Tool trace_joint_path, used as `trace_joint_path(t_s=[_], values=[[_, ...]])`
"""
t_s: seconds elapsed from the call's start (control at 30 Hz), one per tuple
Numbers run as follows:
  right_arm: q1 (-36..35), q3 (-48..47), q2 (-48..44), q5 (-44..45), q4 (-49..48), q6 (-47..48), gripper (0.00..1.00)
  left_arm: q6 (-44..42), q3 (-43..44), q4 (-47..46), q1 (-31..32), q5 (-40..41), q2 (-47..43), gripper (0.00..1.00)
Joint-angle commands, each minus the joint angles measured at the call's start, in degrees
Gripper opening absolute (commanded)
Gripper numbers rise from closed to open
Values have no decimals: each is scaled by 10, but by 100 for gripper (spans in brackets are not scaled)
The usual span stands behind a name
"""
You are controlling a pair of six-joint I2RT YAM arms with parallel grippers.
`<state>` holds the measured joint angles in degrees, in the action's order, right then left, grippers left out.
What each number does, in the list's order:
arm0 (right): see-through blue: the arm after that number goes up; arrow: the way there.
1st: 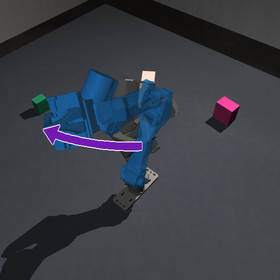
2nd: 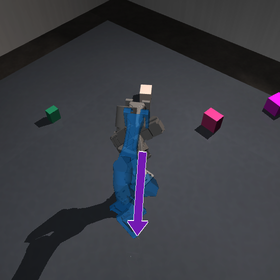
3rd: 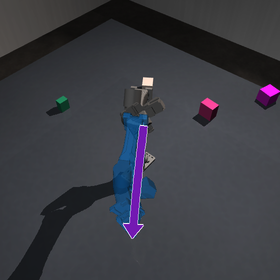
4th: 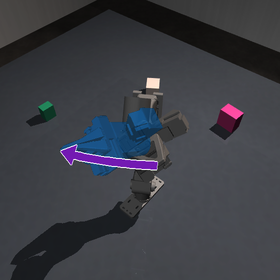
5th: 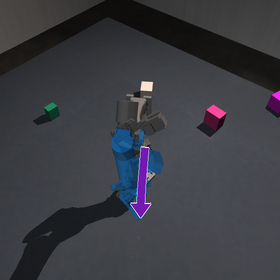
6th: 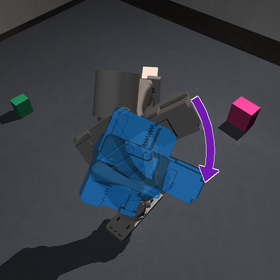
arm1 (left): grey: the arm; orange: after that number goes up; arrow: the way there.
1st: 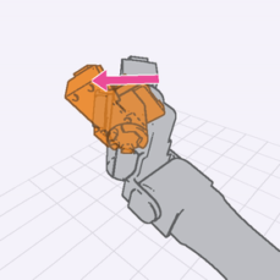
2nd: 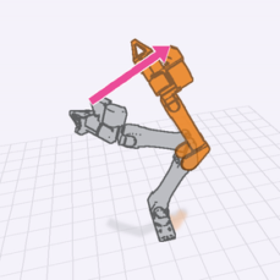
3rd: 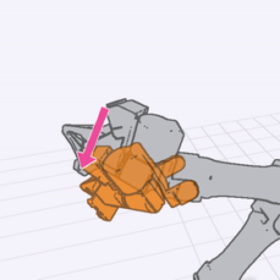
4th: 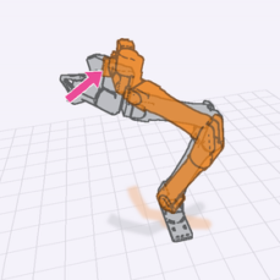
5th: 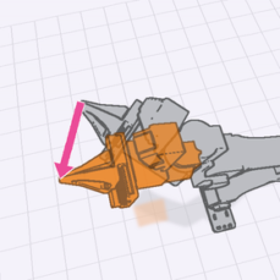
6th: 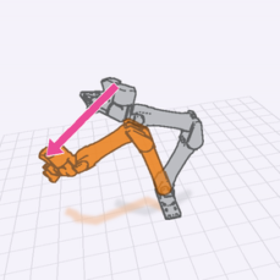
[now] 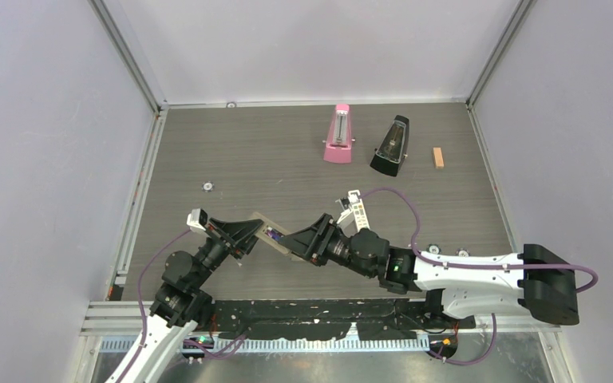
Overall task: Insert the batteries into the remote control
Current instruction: Load the battery into the remote control.
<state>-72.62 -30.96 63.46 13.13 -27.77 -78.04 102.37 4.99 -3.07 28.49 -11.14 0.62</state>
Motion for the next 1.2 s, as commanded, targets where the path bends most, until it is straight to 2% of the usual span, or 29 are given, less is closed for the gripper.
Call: trace_joint_path(t_s=[0.0,0.33,0.67,0.8,1.17], values=[[3,-11,13,-3,5,-2,51,3,8,-43,1,-8,-70,0],[5,-25,34,-13,19,-3,43,6,10,-44,1,-12,-72,0],[10,-39,47,-23,30,-4,22,3,10,-43,1,-14,-76,0],[12,-46,49,-24,47,-10,17,-2,10,-37,1,-12,-81,0],[14,-99,44,5,184,9,19,-18,20,-27,1,-12,-82,0]])
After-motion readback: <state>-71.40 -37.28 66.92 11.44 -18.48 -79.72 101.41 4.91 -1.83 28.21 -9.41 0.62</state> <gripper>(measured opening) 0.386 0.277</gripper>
